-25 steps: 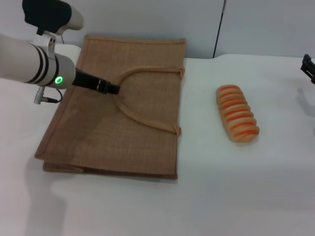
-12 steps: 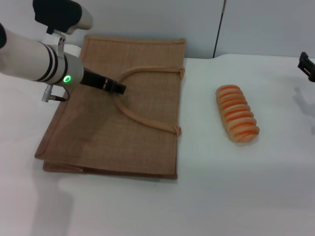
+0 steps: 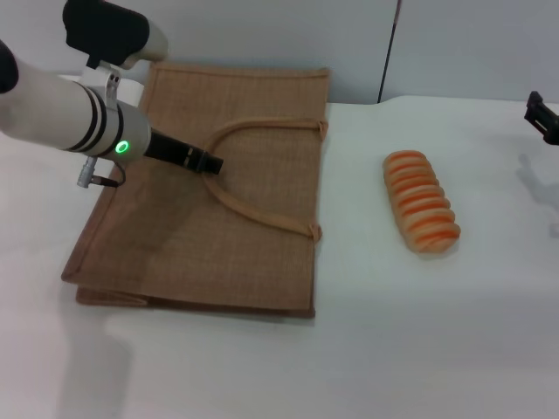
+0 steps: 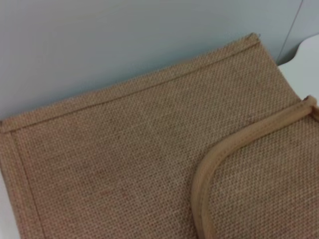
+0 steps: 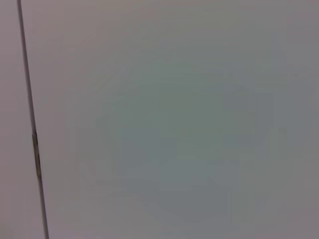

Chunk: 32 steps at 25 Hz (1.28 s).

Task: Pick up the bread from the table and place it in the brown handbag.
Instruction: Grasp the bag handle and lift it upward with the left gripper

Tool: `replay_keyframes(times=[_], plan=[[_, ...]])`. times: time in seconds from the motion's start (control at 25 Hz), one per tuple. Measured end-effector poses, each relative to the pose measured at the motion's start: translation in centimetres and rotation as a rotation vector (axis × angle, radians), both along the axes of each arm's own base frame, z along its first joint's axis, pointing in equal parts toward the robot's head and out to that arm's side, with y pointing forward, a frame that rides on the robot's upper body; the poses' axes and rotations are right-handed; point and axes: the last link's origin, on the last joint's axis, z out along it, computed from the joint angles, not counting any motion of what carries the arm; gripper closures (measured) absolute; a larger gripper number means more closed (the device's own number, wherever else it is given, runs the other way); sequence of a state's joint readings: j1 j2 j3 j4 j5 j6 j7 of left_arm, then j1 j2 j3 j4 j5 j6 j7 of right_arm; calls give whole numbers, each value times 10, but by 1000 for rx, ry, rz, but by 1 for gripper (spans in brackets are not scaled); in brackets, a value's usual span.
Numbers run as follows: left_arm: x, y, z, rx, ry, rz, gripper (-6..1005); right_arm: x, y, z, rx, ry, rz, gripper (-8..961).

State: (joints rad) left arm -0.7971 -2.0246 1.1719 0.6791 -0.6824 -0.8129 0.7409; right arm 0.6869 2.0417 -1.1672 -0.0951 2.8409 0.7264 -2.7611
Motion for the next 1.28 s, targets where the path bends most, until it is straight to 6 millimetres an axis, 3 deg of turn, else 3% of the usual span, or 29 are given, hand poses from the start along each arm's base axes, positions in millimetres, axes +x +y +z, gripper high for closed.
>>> replay_keyframes(times=[1.28], plan=[[-2,6,-6,24,19,-2,426,-5,2,-3,-16,-3,17,103]])
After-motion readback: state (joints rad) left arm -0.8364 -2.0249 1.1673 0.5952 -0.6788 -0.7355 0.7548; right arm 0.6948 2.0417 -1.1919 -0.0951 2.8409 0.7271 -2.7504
